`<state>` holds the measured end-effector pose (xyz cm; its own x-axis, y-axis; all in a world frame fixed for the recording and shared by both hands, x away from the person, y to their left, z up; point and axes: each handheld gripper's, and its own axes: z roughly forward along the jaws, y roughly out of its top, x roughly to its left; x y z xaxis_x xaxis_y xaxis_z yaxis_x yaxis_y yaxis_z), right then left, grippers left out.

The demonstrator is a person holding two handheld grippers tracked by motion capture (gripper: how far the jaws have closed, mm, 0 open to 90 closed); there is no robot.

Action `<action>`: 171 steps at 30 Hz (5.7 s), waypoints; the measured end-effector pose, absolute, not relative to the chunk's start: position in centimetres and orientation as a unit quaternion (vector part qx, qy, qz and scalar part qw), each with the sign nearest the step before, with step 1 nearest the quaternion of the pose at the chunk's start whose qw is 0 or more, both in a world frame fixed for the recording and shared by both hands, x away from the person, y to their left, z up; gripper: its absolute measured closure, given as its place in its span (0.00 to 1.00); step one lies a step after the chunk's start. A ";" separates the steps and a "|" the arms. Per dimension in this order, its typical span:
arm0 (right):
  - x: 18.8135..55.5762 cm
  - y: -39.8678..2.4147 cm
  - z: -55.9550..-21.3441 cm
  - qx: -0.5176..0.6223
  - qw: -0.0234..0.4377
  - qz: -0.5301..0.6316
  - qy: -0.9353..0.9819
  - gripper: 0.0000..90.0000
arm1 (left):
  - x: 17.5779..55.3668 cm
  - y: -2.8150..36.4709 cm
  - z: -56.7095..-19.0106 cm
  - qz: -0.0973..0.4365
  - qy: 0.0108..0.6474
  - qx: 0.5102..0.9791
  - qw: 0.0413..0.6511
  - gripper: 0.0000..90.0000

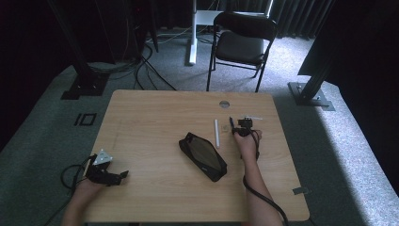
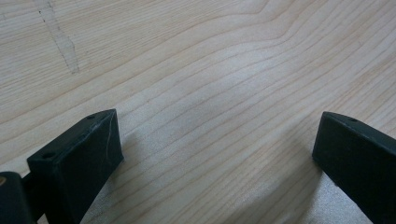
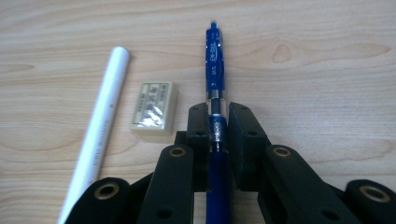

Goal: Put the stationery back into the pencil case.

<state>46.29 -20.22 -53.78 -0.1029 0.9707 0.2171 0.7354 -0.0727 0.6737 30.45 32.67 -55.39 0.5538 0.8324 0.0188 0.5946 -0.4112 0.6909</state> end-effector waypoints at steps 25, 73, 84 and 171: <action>37.8 -16.5 -45.9 0.496 0.115 0.501 0.699 0.88 | 30.5 32.7 -55.4 0.185 0.439 0.818 0.324 0.02; 36.0 -8.3 -48.9 0.404 0.093 0.353 0.839 0.79 | 30.5 32.7 -55.4 0.185 0.439 0.818 0.324 0.02; 38.2 -15.1 -45.9 0.465 0.161 0.403 0.772 0.73 | 30.5 32.7 -55.4 0.185 0.439 0.818 0.323 0.02; 38.3 -9.3 -46.4 0.395 0.093 0.393 0.825 0.66 | 30.5 32.7 -55.4 0.185 0.441 0.817 0.323 0.02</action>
